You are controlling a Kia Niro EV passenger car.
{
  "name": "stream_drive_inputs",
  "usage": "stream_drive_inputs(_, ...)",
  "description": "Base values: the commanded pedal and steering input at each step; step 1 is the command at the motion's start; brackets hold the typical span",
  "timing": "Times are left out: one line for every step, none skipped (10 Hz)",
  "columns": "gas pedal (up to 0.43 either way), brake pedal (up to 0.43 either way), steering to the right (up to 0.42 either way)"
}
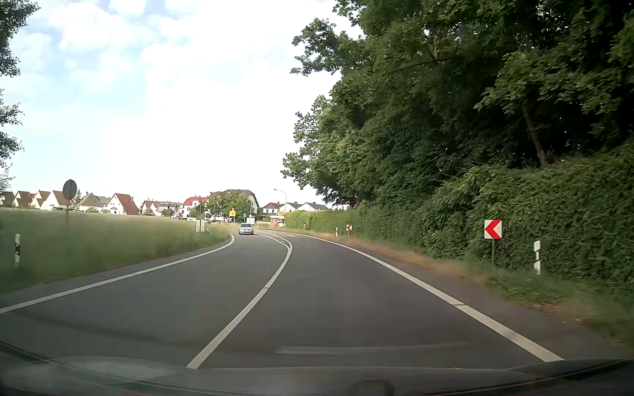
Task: Follow the waypoints while adhering to traffic rules and regulations
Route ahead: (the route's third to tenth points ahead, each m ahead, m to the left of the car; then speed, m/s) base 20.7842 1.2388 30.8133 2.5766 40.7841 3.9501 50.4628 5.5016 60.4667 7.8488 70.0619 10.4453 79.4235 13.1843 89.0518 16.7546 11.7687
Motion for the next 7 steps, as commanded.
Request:
stream_drive_inputs(0.039,0.030,-0.014)
stream_drive_inputs(0.039,0.030,-0.014)
stream_drive_inputs(0.039,0.037,-0.014)
stream_drive_inputs(0.039,0.030,-0.014)
stream_drive_inputs(0.039,0.030,-0.014)
stream_drive_inputs(0.039,0.030,-0.014)
stream_drive_inputs(0.039,0.030,-0.014)
